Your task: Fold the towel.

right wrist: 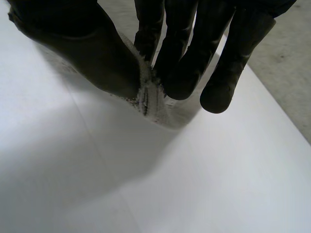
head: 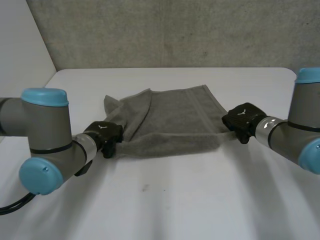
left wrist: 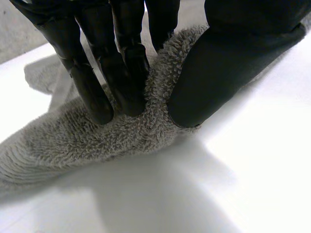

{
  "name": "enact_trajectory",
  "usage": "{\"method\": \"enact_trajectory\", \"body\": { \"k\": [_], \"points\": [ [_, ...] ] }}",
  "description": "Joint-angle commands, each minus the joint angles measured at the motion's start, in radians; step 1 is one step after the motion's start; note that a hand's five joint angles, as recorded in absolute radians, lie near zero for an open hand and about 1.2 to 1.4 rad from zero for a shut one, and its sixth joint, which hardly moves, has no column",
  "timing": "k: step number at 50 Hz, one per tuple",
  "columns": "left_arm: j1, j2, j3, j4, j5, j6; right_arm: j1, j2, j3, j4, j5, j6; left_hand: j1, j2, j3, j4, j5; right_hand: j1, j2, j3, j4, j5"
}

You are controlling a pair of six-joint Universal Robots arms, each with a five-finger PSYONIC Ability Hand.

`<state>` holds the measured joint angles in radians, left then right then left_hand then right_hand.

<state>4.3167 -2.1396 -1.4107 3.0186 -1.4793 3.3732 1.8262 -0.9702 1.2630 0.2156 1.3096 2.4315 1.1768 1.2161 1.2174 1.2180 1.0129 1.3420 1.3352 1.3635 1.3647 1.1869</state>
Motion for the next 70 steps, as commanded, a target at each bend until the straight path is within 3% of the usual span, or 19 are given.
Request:
{"method": "enact_trajectory", "body": {
  "k": [1, 6, 12, 17, 24, 37, 45, 49, 51, 57, 65, 70],
  "points": [
    [-0.005, 0.095, -0.089, -0.006, 0.011, 0.002, -0.053, -0.096, 0.11, -0.053, -0.004, -0.005, -0.25, -0.289, -0.29, -0.291, -0.261, 0.054, 0.061, 0.033, 0.032, 0.035],
    [0.0, 0.139, -0.109, 0.0, 0.014, 0.003, -0.106, -0.111, 0.151, -0.09, -0.003, -0.009, -0.66, -0.699, -0.7, -0.701, -0.67, 0.054, 0.061, 0.033, 0.032, 0.035],
    [0.018, 0.142, -0.079, 0.002, 0.014, 0.021, -0.117, -0.11, 0.161, -0.102, -0.004, -0.002, -0.69, -0.73, -0.731, -0.731, -0.701, 0.054, 0.061, 0.033, 0.032, 0.035],
    [0.069, 0.13, -0.024, -0.003, 0.017, 0.115, -0.117, -0.11, 0.182, -0.13, -0.004, 0.001, -0.684, -0.724, -0.725, -0.726, -0.695, 0.054, 0.061, 0.033, 0.032, 0.035],
    [0.096, 0.112, -0.019, -0.015, 0.017, 0.163, -0.116, -0.102, 0.191, -0.134, -0.004, 0.001, -0.673, -0.712, -0.713, -0.714, -0.683, 0.054, 0.061, 0.033, 0.032, 0.035],
    [0.189, 0.049, -0.045, -0.017, 0.017, 0.167, -0.12, -0.079, 0.197, -0.163, 0.003, -0.006, -0.532, -0.571, -0.572, -0.573, -0.542, 0.054, 0.061, 0.033, 0.032, 0.035],
    [0.202, -0.014, -0.043, -0.007, 0.019, 0.17, -0.119, -0.079, 0.205, -0.177, 0.006, -0.006, -0.511, -0.551, -0.552, -0.553, -0.522, 0.054, 0.061, 0.033, 0.032, 0.035],
    [0.202, -0.023, -0.047, -0.003, 0.024, 0.17, -0.119, -0.081, 0.207, -0.18, 0.007, -0.006, -0.285, -0.324, -0.326, -0.326, -0.296, 0.054, 0.061, 0.033, 0.032, 0.035],
    [0.202, -0.023, -0.047, -0.001, 0.048, 0.169, -0.119, -0.084, 0.21, -0.185, 0.007, -0.003, 0.121, 0.081, 0.08, 0.08, 0.11, 0.054, 0.061, 0.033, 0.032, 0.035],
    [0.199, -0.011, -0.047, -0.004, 0.068, 0.166, -0.12, -0.097, 0.208, -0.186, 0.008, -0.002, 0.219, 0.18, 0.179, 0.178, 0.209, 0.054, 0.061, 0.033, 0.032, 0.035],
    [0.198, 0.152, -0.054, -0.014, 0.085, 0.161, -0.119, -0.231, 0.188, -0.168, 0.011, 0.0, 0.219, 0.18, 0.179, 0.178, 0.209, 0.054, 0.061, 0.033, 0.032, 0.035],
    [0.201, 0.382, -0.036, -0.059, 0.09, 0.156, -0.149, -0.437, 0.073, -0.02, 0.0, 0.0, 0.219, 0.18, 0.179, 0.178, 0.209, 0.054, 0.061, 0.033, 0.032, 0.035]
  ]
}}
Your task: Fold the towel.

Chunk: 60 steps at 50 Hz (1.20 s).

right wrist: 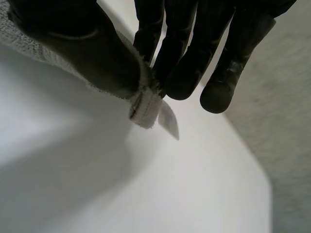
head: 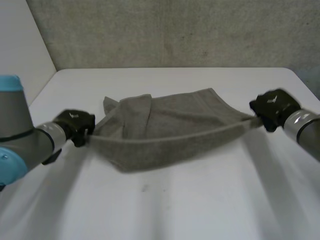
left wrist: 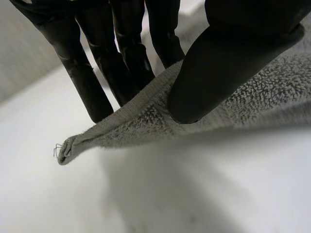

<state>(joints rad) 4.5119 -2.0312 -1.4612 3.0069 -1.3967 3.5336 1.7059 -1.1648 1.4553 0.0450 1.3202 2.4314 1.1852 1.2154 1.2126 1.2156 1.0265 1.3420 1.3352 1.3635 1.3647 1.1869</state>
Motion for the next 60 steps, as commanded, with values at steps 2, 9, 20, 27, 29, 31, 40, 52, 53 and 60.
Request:
{"method": "enact_trajectory", "body": {
  "k": [2, 9, 20, 27, 29, 31, 40, 52, 53, 60],
  "points": [
    [0.012, 0.339, 0.027, -0.068, 0.005, -0.002, -0.041, -0.281, -0.168, 0.211, -0.01, -0.002, 0.211, 0.181, 0.184, 0.181, 0.195, 0.054, 0.061, 0.033, 0.032, 0.035],
    [0.032, 0.509, 0.119, -0.158, 0.002, -0.004, -0.074, -0.329, -0.383, 0.438, -0.036, -0.002, 0.211, 0.181, 0.184, 0.181, 0.195, 0.054, 0.061, 0.033, 0.032, 0.035],
    [0.016, 0.497, 0.242, -0.292, -0.005, -0.009, -0.078, -0.314, -0.583, 0.605, -0.061, -0.003, 0.211, 0.181, 0.184, 0.181, 0.195, 0.054, 0.061, 0.033, 0.032, 0.035],
    [-0.011, 0.228, 0.307, -0.287, -0.004, -0.012, -0.063, -0.09, -0.595, 0.607, -0.045, -0.014, 0.211, 0.181, 0.184, 0.181, 0.195, 0.054, 0.061, 0.033, 0.032, 0.035],
    [-0.022, 0.154, 0.347, -0.289, -0.005, -0.012, -0.06, -0.046, -0.604, 0.605, -0.044, -0.012, 0.211, 0.181, 0.184, 0.181, 0.195, 0.054, 0.061, 0.033, 0.032, 0.035],
    [-0.034, 0.079, 0.399, -0.29, -0.007, -0.012, -0.054, 0.006, -0.618, 0.601, -0.044, -0.012, 0.211, 0.181, 0.184, 0.181, 0.195, 0.054, 0.061, 0.033, 0.032, 0.035],
    [-0.049, -0.268, 0.847, -0.286, -0.005, -0.012, 0.037, 0.313, -0.954, 0.549, 0.034, -0.002, 0.211, 0.181, 0.184, 0.181, 0.195, 0.054, 0.061, 0.033, 0.032, 0.035],
    [-0.056, -0.317, 1.286, -0.02, -0.004, -0.315, 0.097, 0.413, -1.472, 0.233, 0.111, 0.13, 0.211, 0.181, 0.184, 0.181, 0.195, 0.054, 0.061, 0.033, 0.032, 0.035],
    [-0.056, -0.295, 1.277, 0.027, -0.008, -0.349, 0.098, 0.389, -1.465, 0.207, 0.111, 0.147, 0.211, 0.181, 0.184, 0.181, 0.195, 0.054, 0.061, 0.033, 0.032, 0.035],
    [-0.051, -0.235, 1.138, 0.107, -0.004, -0.406, 0.101, 0.338, -1.374, 0.194, 0.105, 0.155, 0.211, 0.181, 0.184, 0.181, 0.195, 0.054, 0.061, 0.033, 0.032, 0.035]
  ]
}}
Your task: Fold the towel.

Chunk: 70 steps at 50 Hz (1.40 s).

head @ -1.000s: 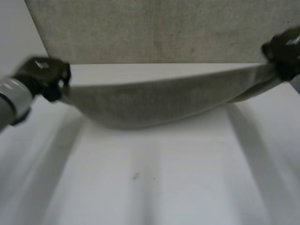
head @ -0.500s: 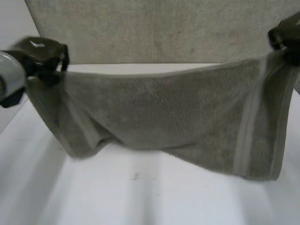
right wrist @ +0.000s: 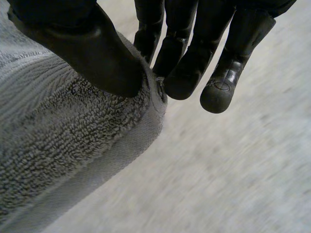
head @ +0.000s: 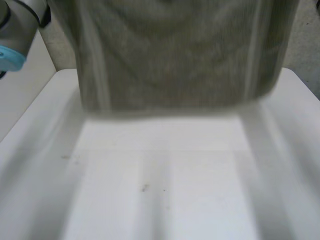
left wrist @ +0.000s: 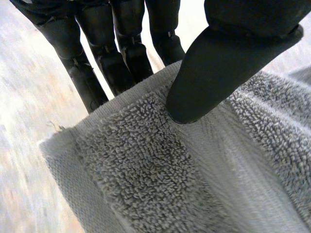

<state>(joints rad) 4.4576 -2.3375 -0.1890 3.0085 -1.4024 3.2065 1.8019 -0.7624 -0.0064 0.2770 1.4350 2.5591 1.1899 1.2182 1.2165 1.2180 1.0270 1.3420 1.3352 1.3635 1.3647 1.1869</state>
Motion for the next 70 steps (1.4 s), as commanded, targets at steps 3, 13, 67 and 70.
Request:
{"method": "enact_trajectory", "body": {
  "k": [3, 13, 67, 70],
  "points": [
    [0.003, 0.082, -0.226, 0.109, 0.003, -0.074, 0.007, -0.075, 0.167, -0.019, -0.025, 0.029, 0.206, 0.178, 0.18, 0.178, 0.195, 0.054, 0.061, 0.033, 0.032, 0.035],
    [0.022, 0.064, -0.639, 0.17, 0.016, 0.033, -0.001, -0.077, 0.639, -0.021, -0.071, 0.017, 0.206, 0.178, 0.18, 0.178, 0.195, 0.054, 0.061, 0.033, 0.032, 0.035],
    [0.008, 0.39, -1.349, 0.064, 0.123, 0.535, -0.19, -0.376, 1.348, 0.177, -0.206, -0.34, 0.206, 0.178, 0.18, 0.178, 0.195, 0.054, 0.061, 0.033, 0.032, 0.035],
    [-0.004, 0.269, -1.208, 0.067, 0.12, 0.503, -0.153, -0.275, 1.234, 0.148, -0.167, -0.283, 0.206, 0.178, 0.18, 0.178, 0.195, 0.054, 0.061, 0.033, 0.032, 0.035]
  ]
}}
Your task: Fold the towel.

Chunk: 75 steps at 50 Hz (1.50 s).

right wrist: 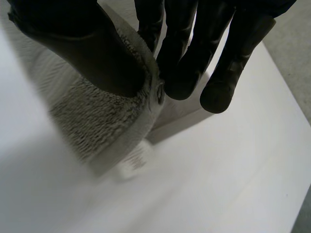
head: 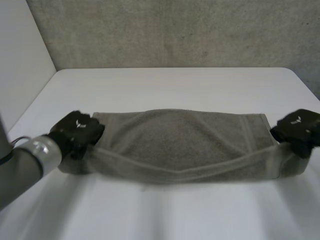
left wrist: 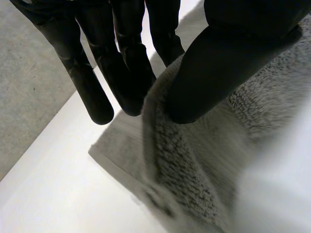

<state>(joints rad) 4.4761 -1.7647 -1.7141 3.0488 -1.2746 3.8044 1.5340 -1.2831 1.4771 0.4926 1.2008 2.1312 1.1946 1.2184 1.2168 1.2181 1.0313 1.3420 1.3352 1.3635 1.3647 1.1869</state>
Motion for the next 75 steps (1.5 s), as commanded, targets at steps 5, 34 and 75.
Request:
{"method": "enact_trajectory", "body": {
  "k": [5, 34, 75],
  "points": [
    [-0.037, -0.483, 0.537, 0.025, -0.021, -0.135, 0.15, 0.382, -0.403, -0.147, 0.121, 0.228, 0.202, 0.178, 0.18, 0.178, 0.19, 0.054, 0.061, 0.033, 0.032, 0.035],
    [-0.072, -0.995, 1.268, -0.067, -0.147, -0.143, 0.227, 0.806, -0.954, -0.324, 0.307, 0.305, 0.202, 0.178, 0.18, 0.178, 0.19, 0.054, 0.061, 0.033, 0.032, 0.035],
    [-0.086, -0.119, 0.225, 0.201, -0.209, -0.348, 0.161, 0.117, -0.105, -0.348, 0.131, 0.434, -1.02, -1.044, -1.042, -1.044, -1.031, -1.167, -1.161, -1.189, -1.19, -1.187]
  ]
}}
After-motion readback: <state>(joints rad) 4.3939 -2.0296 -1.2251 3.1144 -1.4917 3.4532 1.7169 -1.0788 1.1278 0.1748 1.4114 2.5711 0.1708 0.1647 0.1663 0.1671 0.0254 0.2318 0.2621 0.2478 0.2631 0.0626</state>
